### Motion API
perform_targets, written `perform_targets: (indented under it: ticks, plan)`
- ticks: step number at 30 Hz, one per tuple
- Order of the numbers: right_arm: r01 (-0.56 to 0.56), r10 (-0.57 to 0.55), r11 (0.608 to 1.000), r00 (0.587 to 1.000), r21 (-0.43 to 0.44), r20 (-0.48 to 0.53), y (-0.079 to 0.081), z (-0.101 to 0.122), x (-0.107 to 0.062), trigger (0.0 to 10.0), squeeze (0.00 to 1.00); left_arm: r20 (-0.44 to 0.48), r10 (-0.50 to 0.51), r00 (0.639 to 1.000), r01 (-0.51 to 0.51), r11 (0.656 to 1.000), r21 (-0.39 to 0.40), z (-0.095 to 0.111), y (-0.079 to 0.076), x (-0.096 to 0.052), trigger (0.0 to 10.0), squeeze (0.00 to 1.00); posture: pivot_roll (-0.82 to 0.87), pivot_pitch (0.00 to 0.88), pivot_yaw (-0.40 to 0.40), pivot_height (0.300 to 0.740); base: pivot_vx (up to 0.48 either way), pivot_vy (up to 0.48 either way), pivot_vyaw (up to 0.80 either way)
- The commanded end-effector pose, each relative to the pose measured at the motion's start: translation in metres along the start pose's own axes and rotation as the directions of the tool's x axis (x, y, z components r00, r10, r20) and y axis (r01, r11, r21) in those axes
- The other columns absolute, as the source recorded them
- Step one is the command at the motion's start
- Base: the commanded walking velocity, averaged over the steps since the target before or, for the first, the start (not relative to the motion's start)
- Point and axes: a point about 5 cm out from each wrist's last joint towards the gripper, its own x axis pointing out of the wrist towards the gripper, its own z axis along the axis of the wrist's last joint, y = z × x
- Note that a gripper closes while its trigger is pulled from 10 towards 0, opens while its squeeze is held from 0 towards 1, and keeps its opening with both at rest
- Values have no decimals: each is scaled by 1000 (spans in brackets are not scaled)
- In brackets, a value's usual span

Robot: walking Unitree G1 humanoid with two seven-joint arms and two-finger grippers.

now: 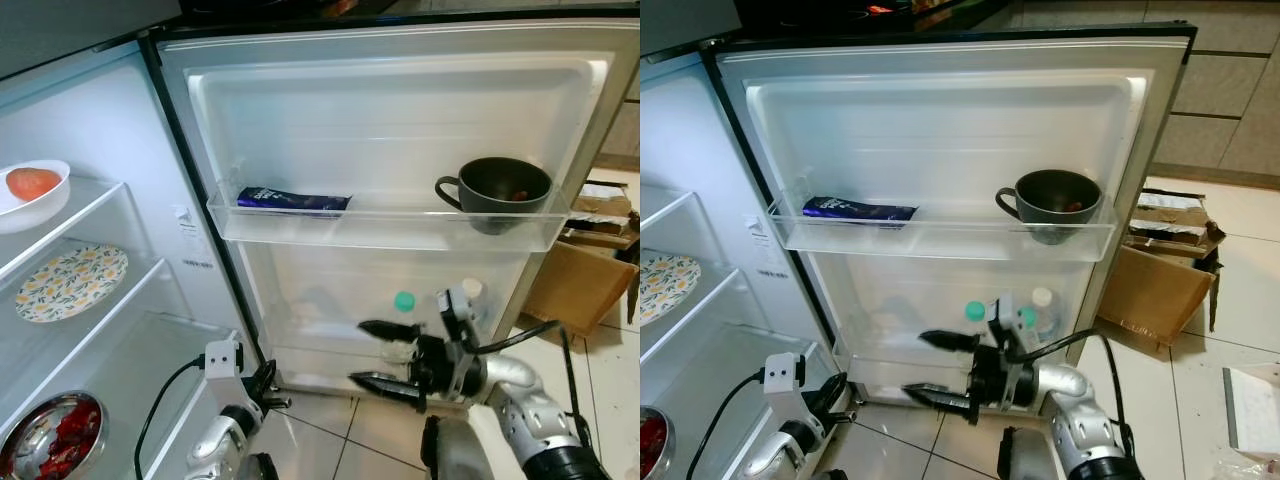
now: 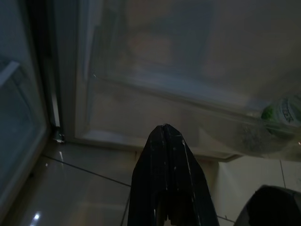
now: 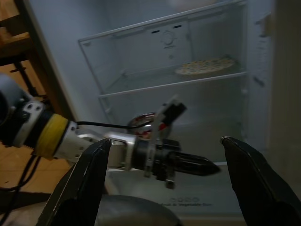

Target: Restocking fridge

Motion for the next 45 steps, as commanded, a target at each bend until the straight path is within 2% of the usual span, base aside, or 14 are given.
perform_targets:
  ticks: [1, 3, 6, 10, 14, 20, 23, 24, 26, 29, 34, 37, 42, 45]
  plan:
    - [-10, 10, 1000, 1000, -11, -13, 3, 0, 5, 10000, 0, -15, 23, 1000, -23, 1000, -12, -3, 4, -3, 10000, 0, -96, 0, 58, 440, 0, 0, 0]
    - [13, -11, 999, 996, 32, -85, 10, -22, 23, 10000, 0, -42, 46, 998, -47, 999, -20, -8, 7, -6, 10000, 0, -107, 0, 51, 440, 0, 0, 0]
    - [21, -16, 999, 994, 42, -106, 12, -29, 29, 10000, 0, -51, 55, 997, -56, 998, -22, -9, 8, -7, 10000, 0, -105, 0, 48, 440, 0, 0, 0]
    - [175, -153, 981, 964, 85, -216, 7, -50, 52, 10000, 0, -88, 100, 991, -104, 994, -43, -18, 15, -15, 10000, 0, -110, 0, 42, 440, 0, 0, 0]
    - [190, -162, 971, 970, 146, -183, 6, -51, 56, 10000, 0, -93, 102, 990, -107, 993, -45, -20, 16, -17, 10000, 0, -109, 0, 36, 440, 0, 0, 0]
    - [342, -301, 916, 932, 209, -204, -8, -63, 41, 10000, 0, -83, 93, 992, -98, 994, -56, -20, 15, -17, 10000, 0, -105, 0, 35, 465, 0, 0, 0]
    - [365, -322, 906, 924, 216, -209, -10, -65, 37, 10000, 0, -85, 93, 992, -98, 994, -56, -21, 15, -18, 10000, 0, -105, 0, 35, 470, 0, 0, 0]
    - [419, -376, 880, 902, 222, -214, -16, -67, 27, 10000, 0, -93, 98, 991, -104, 993, -58, -24, 16, -20, 10000, 0, -109, 0, 37, 480, 0, 0, 0]
    - [437, -399, 865, 897, 248, -188, -18, -66, 21, 10000, 0, -103, 106, 989, -113, 992, -60, -26, 17, -22, 10000, 0, -116, 0, 37, 490, 0, 0, 0]
    - [442, -406, 858, 896, 261, -181, -19, -66, 19, 10000, 0, -107, 109, 988, -116, 991, -60, -27, 17, -23, 10000, 0, -116, 0, 37, 495, 0, 0, 0]
    - [527, -465, 802, 846, 282, -261, -18, -85, 4, 10000, 0, -163, 159, 974, -171, 983, -64, -38, 21, -32, 10000, 0, -110, 0, 31, 519, 0, 0, 0]
    - [597, -515, 750, 797, 285, -315, -15, -98, -11, 10000, 0, -178, 177, 968, -192, 979, -74, -41, 25, -36, 10000, 0, -107, 0, 31, 534, 0, 0, 0]
    - [624, -535, 724, 777, 293, -331, -14, -103, -18, 10000, 0, -171, 179, 969, -194, 978, -77, -39, 27, -36, 10000, 0, -104, 0, 32, 544, 0, 0, 0]
    - [682, -578, 668, 727, 297, -371, -11, -112, -34, 10000, 0, -157, 182, 971, -195, 978, -74, -35, 30, -35, 10000, 0, -111, 0, 38, 559, 0, 0, 0]
